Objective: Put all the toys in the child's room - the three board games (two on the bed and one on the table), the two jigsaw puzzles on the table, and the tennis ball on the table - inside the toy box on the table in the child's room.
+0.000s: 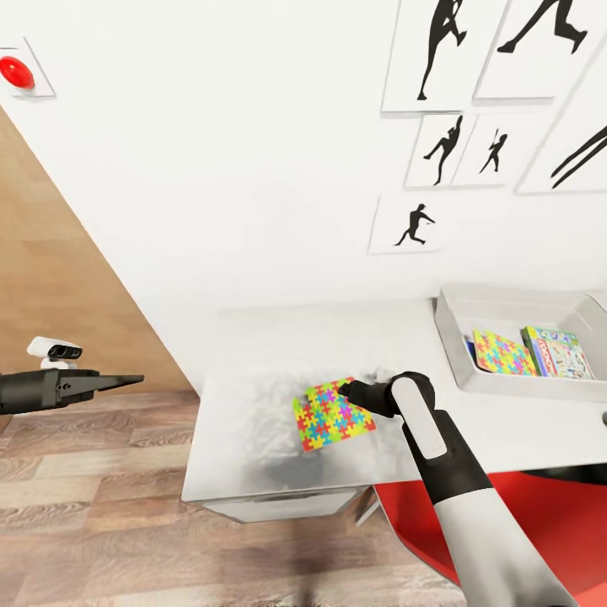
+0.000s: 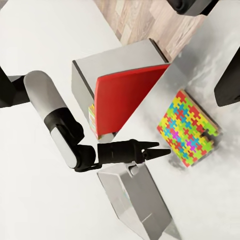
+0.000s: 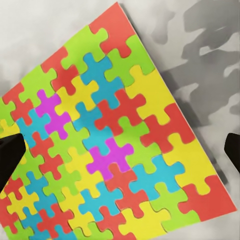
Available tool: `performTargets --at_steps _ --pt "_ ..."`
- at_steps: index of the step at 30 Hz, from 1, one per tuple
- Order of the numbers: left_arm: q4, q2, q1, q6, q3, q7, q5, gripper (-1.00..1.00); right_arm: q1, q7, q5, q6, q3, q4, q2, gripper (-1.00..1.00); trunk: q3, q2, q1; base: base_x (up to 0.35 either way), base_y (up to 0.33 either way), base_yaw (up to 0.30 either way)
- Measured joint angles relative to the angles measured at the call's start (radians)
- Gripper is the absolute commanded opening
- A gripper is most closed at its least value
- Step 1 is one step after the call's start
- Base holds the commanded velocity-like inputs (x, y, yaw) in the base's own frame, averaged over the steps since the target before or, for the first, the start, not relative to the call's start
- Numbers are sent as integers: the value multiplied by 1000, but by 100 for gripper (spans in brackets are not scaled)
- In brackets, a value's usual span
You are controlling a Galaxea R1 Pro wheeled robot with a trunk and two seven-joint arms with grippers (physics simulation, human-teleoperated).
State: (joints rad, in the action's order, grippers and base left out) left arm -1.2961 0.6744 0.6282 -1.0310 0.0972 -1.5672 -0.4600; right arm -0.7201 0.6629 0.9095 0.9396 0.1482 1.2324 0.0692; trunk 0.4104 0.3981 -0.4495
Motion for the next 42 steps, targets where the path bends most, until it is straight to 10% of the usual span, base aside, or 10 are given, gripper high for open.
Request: performTargets --at_steps 42 --pt "0 0 0 11 0 0 1 100 0 0 0 1 0 9 2 100 45 0 0 0 0 0"
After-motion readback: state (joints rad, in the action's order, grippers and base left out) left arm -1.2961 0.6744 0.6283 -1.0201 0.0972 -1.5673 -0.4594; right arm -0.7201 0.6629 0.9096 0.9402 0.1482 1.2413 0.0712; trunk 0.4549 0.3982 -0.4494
